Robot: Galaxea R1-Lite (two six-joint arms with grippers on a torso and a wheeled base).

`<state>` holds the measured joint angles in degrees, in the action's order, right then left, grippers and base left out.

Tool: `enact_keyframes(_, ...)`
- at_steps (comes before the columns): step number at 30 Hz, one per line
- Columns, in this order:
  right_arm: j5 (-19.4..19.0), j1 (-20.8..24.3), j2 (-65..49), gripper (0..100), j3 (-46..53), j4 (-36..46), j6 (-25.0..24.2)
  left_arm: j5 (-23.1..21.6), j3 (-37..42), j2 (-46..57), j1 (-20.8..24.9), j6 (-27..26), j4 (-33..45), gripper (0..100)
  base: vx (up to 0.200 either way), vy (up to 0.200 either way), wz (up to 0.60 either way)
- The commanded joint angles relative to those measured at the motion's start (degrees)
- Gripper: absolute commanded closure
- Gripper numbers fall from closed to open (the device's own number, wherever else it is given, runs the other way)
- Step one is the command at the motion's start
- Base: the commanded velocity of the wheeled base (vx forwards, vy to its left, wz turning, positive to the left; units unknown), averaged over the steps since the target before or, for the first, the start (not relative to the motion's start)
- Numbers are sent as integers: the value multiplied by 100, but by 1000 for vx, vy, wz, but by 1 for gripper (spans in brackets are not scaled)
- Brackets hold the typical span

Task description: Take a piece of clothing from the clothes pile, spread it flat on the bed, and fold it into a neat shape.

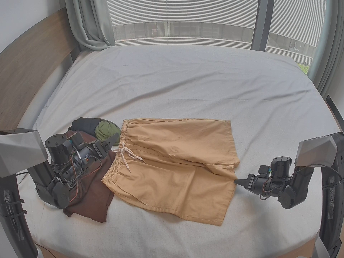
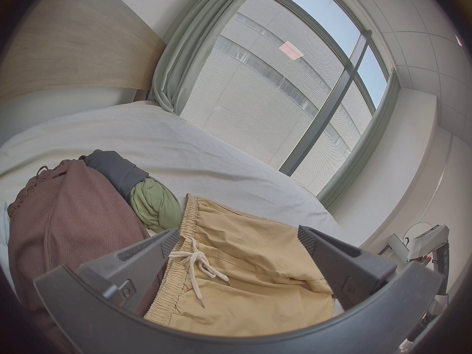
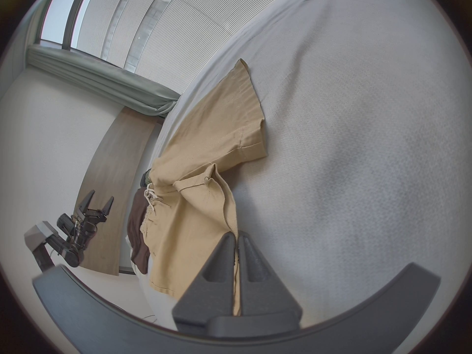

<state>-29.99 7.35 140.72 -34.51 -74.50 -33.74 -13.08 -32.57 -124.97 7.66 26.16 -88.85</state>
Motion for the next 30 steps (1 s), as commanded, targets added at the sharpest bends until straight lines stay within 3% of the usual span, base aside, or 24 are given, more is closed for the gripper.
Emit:
enact_keyframes(1,28,-58,17,100,-64,137,219,-2,5,-19,-1,3,-1,0,0,0,0)
enact_keyframes(23,55,-278,-9,100,-214,155,289,-2,23,-72,17,-6,-1,0,0,0,0)
enact_keyframes(24,55,-278,-9,0,-214,146,307,-2,23,-72,17,-6,-1,0,0,0,0)
enact_keyframes(30,55,-217,-326,0,103,146,509,-2,23,-81,17,-6,-1,0,0,0,0)
